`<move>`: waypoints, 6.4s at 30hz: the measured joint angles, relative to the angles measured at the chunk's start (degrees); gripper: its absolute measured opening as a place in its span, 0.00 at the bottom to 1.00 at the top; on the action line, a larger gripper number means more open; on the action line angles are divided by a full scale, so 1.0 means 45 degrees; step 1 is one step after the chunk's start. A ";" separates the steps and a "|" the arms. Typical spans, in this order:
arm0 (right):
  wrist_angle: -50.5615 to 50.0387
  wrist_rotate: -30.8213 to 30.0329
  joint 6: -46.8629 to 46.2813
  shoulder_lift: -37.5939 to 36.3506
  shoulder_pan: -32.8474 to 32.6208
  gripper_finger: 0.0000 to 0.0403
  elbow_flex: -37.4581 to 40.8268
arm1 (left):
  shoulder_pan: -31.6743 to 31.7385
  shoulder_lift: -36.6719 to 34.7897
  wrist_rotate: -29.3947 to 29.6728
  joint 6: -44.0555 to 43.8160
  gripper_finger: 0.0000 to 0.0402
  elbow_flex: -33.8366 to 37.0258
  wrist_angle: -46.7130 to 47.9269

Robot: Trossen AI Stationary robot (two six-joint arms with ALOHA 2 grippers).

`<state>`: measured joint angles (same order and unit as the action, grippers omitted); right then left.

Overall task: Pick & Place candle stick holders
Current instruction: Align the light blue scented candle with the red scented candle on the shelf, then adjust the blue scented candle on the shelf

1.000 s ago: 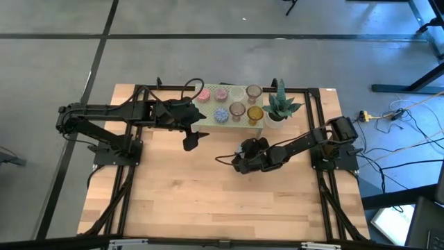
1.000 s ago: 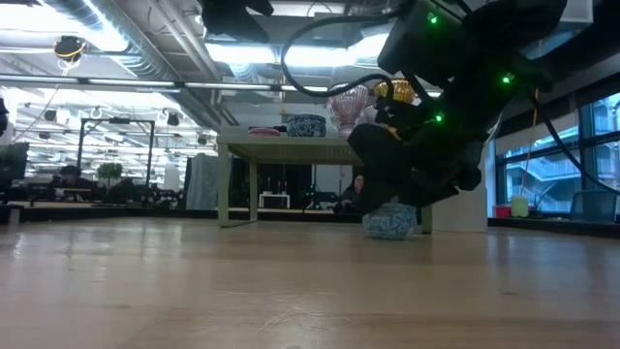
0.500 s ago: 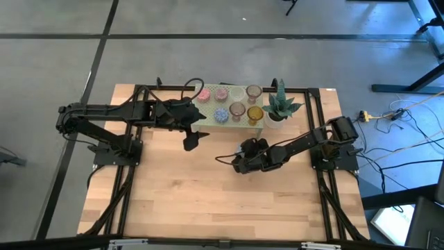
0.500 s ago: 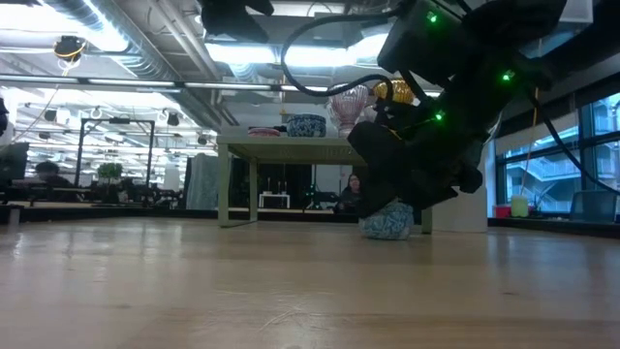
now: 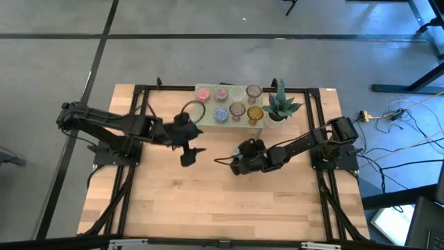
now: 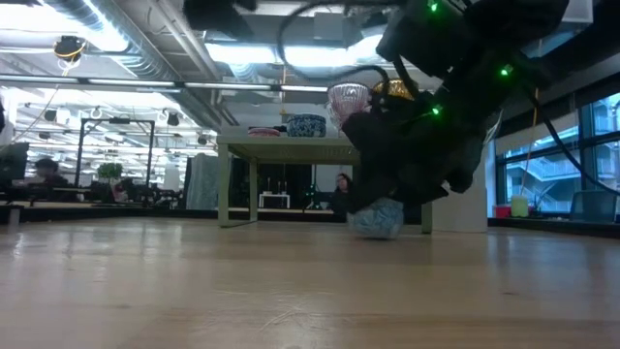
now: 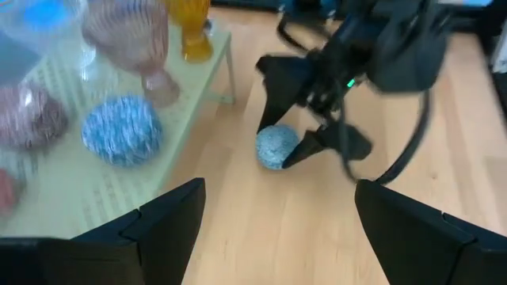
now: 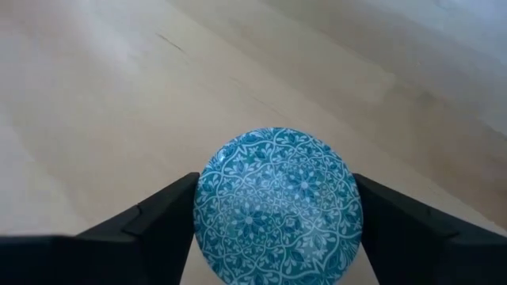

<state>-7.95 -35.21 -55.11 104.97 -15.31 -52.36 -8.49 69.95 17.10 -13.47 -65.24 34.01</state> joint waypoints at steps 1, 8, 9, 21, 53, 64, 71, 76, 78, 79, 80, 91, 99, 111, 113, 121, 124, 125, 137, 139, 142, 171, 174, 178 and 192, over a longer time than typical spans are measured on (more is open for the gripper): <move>0.0306 0.0003 0.0270 0.0000 -0.0001 0.74 0.0000 | -0.0243 0.0000 0.0388 -0.0434 0.80 0.0273 -0.0033; 0.2427 -0.0079 0.3251 0.0000 -0.0146 0.74 0.0000 | -0.1145 0.0246 0.1107 -0.3746 0.80 0.2825 -0.1967; 0.2714 -0.0084 0.3788 0.0000 -0.0188 0.74 0.0000 | -0.1165 0.0284 0.0846 -0.4120 0.80 0.3114 -0.2356; 0.5763 -0.0168 0.8538 0.0005 -0.0753 0.75 0.0000 | -0.0578 0.1198 -0.0796 -0.8078 0.79 0.4208 -0.4136; 0.8699 -0.0952 1.2065 0.0005 -0.0895 0.75 0.0000 | 0.0840 0.2992 -0.3398 -0.9671 0.57 0.4208 -0.8242; 0.8695 -0.1120 1.2118 0.0005 -0.0880 0.76 0.0000 | 0.0854 0.2987 -0.3212 -0.9409 0.50 0.4208 -0.8294; 0.8821 -0.0730 1.2048 0.0005 -0.0885 0.84 -0.0010 | 0.0825 0.2987 -0.3253 -0.9065 0.50 0.4208 -0.8420; 0.8750 -0.0745 1.2055 0.0005 -0.0909 0.87 -0.0010 | 0.0835 0.2987 -0.3138 -0.8880 0.50 0.4208 -0.8408; 0.8724 -0.0754 1.2055 0.0005 -0.0914 0.87 -0.0010 | 0.0835 0.2987 -0.3102 -0.8861 0.50 0.4208 -0.8401; 0.8723 -0.0777 1.2055 0.0005 -0.0924 0.87 -0.0010 | 0.0835 0.2987 -0.3092 -0.8861 0.50 0.4208 -0.8401; 0.8718 -0.0795 1.2056 0.0005 -0.0934 0.87 -0.0010 | 0.0835 0.2987 -0.3062 -0.8865 0.50 0.4208 -0.8402; 0.8643 -0.1577 1.2688 -0.0151 -0.1283 0.87 -0.0010 | 0.0840 0.2987 -0.2961 -0.8615 0.50 0.4208 -0.8390; 0.8666 -0.2233 1.2696 -0.0185 -0.1757 0.87 -0.0010 | 0.0835 0.2987 -0.2944 -0.8386 0.50 0.4208 -0.8470; 0.8678 -0.6325 1.4327 -0.0619 -0.3271 0.87 -0.0010 | 0.1169 0.2977 -0.2958 -0.8167 0.49 0.4208 -0.8596; 0.8752 -0.6981 1.4741 -0.0638 -0.3527 0.87 -0.0010 | 0.1281 0.2902 -0.3287 -0.8160 0.49 0.4208 -0.8730; 0.8666 -0.8493 1.5688 -0.1451 -0.4167 0.87 -0.0010 | 0.2149 0.1131 -0.4457 -0.7451 0.49 0.4208 -0.8493; 0.8369 -0.8420 1.5684 -0.1733 -0.4256 0.87 -0.0010 | 0.2530 -0.0086 -0.4355 -0.6953 0.49 0.4203 -0.7737; 0.8176 -0.8444 1.5681 -0.1810 -0.4253 0.87 -0.0010 | 0.2665 -0.0542 -0.4169 -0.6821 0.49 0.4203 -0.7148; 0.7323 -0.7832 1.4799 -0.1933 -0.4055 0.87 -0.0005 | 0.4606 -0.2582 -0.1837 -0.7040 0.49 0.4198 -0.3019; 0.7274 -0.7703 1.4809 -0.1933 -0.3934 0.87 -0.0005 | 0.4947 -0.2166 -0.2342 -0.6810 0.49 0.4198 -0.3317; 0.7211 -0.7692 1.4674 -0.1933 -0.3768 0.87 -0.0005 | 0.5602 -0.1619 -0.2970 -0.6556 0.49 0.4198 -0.3380; 0.7092 -0.6929 1.4580 -0.1933 -0.3624 0.87 -0.0005 | 0.6998 0.0083 -0.4132 -0.6282 0.57 0.4208 -0.4165; 0.7092 -0.6929 1.4580 -0.1933 -0.3624 0.87 -0.0005 | 0.6998 0.0083 -0.4139 -0.6300 0.59 0.4208 -0.4165; 0.7088 -0.6929 1.4580 -0.1928 -0.3624 0.87 -0.0005 | 0.6998 0.0083 -0.4932 -0.6595 0.60 0.4208 -0.4183; 0.7088 -0.6929 1.4584 -0.1928 -0.3624 0.87 -0.0005 | 0.6968 -0.0510 -0.6458 -0.5675 0.61 0.4208 -0.4332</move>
<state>23.94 -66.39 10.52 96.29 -31.62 -52.38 22.87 67.66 -11.97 -39.00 -46.30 14.52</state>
